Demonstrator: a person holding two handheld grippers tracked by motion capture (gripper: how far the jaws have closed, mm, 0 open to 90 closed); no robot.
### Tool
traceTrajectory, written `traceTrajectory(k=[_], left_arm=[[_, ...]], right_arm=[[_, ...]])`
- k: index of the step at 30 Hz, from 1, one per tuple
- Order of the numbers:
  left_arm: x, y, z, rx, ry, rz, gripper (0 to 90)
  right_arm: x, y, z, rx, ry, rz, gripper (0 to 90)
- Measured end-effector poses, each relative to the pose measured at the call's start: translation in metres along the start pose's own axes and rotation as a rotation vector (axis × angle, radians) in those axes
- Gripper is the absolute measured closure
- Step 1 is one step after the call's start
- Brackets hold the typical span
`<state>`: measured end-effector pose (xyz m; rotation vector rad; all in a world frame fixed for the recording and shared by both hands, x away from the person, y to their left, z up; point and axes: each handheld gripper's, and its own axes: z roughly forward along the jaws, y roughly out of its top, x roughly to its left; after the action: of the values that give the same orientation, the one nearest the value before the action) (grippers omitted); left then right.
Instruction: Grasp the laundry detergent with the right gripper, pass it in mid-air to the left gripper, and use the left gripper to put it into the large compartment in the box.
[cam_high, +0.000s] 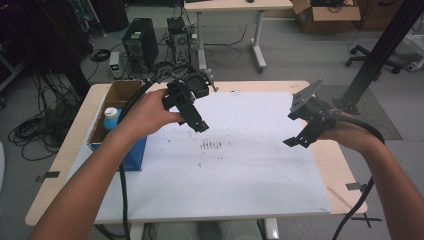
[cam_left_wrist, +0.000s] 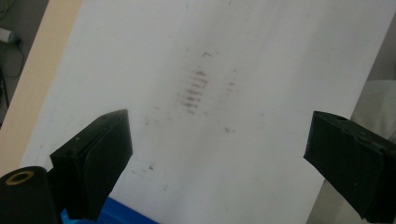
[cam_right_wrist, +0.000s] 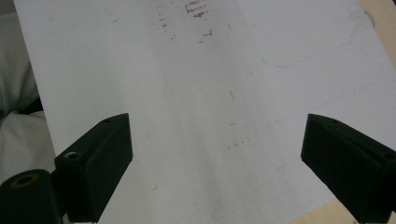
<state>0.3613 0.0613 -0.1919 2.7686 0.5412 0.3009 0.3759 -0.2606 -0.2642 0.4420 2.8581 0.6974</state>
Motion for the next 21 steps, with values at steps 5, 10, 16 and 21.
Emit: traceTrajectory(k=[5,10,16,21], left_arm=[[-0.007,0.005,0.005,0.002,-0.013,0.035,7.8],[-0.014,0.010,0.008,-0.007,-0.020,0.068,7.8],[-0.023,0.016,0.012,-0.009,-0.027,0.116,7.8],[-0.029,0.022,0.016,-0.016,-0.032,0.151,7.8]], right_arm=[[-0.002,0.002,0.000,0.000,-0.001,-0.002,8.8],[-0.003,0.007,0.002,0.000,0.000,-0.012,8.7],[-0.004,0.009,0.003,0.002,0.002,-0.011,8.8],[-0.004,0.009,0.004,0.005,0.003,-0.013,8.8]])
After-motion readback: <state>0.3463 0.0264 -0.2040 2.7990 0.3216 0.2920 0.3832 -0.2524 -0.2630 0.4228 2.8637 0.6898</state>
